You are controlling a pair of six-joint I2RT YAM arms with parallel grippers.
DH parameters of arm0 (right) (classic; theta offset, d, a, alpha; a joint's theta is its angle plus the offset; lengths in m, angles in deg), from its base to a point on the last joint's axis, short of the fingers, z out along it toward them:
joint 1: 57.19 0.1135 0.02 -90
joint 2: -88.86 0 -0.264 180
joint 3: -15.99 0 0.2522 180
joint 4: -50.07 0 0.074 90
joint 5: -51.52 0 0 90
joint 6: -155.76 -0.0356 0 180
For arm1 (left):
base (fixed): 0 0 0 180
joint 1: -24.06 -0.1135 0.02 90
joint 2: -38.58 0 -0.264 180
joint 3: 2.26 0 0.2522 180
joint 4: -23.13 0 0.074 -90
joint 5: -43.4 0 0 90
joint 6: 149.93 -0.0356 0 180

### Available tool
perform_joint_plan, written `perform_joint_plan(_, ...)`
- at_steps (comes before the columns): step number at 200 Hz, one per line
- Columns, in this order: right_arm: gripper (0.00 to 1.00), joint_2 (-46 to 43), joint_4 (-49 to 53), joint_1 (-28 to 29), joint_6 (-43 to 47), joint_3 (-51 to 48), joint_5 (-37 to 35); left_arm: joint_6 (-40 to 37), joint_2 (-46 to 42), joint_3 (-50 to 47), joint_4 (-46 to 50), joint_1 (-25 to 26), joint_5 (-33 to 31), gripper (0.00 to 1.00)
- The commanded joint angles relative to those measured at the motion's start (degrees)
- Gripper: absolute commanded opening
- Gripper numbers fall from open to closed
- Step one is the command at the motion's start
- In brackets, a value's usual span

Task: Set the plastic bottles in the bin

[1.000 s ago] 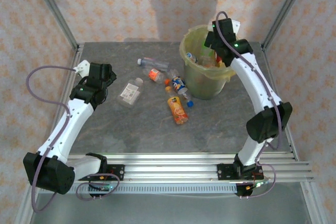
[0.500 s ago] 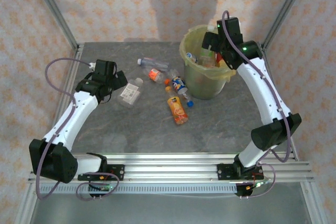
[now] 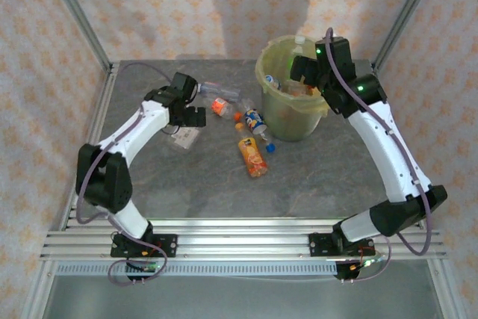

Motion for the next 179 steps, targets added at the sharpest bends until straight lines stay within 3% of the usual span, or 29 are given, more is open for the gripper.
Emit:
perform_joint_plan(1, 0.99, -1.9, -0.5, 0.4, -0.8, -1.4, -1.8, -5.5, 4.1, 4.5, 7.1, -0.2, -3.2, 1.0)
perform_joint_plan(64, 0.99, -2.8, -1.5, 0.4, -1.1, -3.1, -1.8, -11.9, 12.0, 9.9, 9.7, -0.9, -5.3, 1.0)
perform_joint_plan(121, 0.99, -3.1, -2.5, 0.5, -1.3, -3.5, -1.8, -14.9, 15.7, 9.2, 9.2, -4.8, 0.4, 1.0)
perform_joint_plan(179, 0.99, -3.1, -3.5, 0.5, -1.5, -3.8, -1.9, -17.1, 19.6, 8.8, 9.6, -5.1, 4.1, 1.0)
